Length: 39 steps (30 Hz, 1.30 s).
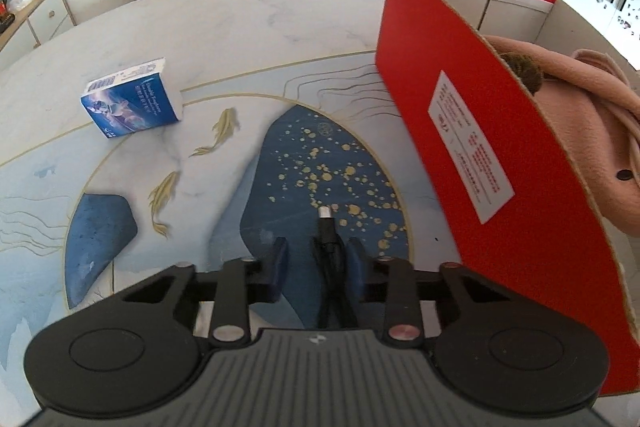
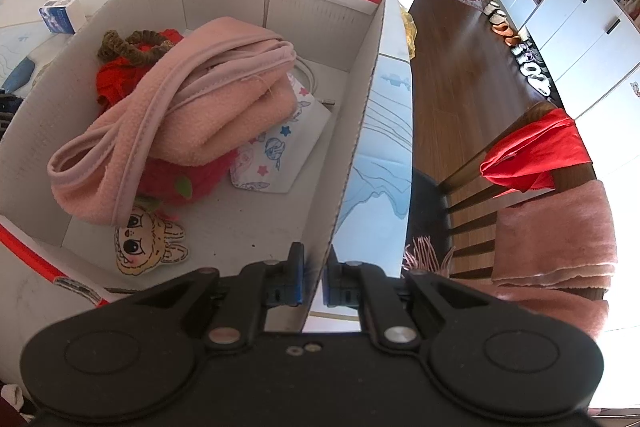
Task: Organize objects
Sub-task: 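Close the left gripper on the black cable and lift, then carry the black cable with the left gripper into the box and release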
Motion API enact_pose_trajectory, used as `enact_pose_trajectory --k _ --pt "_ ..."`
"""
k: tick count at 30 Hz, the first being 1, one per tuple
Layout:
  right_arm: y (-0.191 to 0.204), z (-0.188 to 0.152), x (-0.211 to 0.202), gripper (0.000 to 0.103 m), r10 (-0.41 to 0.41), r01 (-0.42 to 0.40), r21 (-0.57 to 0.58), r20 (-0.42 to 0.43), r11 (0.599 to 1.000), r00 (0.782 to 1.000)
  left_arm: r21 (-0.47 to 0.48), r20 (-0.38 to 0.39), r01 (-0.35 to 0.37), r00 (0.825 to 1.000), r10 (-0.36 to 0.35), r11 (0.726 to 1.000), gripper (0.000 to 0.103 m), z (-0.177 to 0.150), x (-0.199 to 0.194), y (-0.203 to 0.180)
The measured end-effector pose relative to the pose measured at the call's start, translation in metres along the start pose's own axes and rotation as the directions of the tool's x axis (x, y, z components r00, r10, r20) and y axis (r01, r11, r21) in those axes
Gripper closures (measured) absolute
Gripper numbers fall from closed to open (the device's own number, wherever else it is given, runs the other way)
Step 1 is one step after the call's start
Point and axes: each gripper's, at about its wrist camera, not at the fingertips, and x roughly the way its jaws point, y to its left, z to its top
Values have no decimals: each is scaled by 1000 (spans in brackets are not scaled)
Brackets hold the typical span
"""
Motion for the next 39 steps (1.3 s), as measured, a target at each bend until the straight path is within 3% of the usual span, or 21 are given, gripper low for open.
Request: enact_pose_trajectory --k 1,4,21,32,39 --pt "0 0 0 95 0 0 1 0 1000 1000 -3 -2 7 1000 -7 1000 89 0 -1 0" --pt "1 0 1 96 1 -1 1 0 1000 1000 -18 -9 18 1000 -18 1000 92 -2 -4 2" --pt "1 -3 5 96 3 -4 7 6 1000 1000 -69 80 72 995 -67 995 95 15 -81 23" --pt "3 1 7 96 6 -6 4 5 1000 1000 -23 230 118 967 -109 993 96 59 -145 18" --pt "3 0 8 96 6 -6 3 6 1000 1000 46 217 202 954 -207 978 96 98 -163 -8"
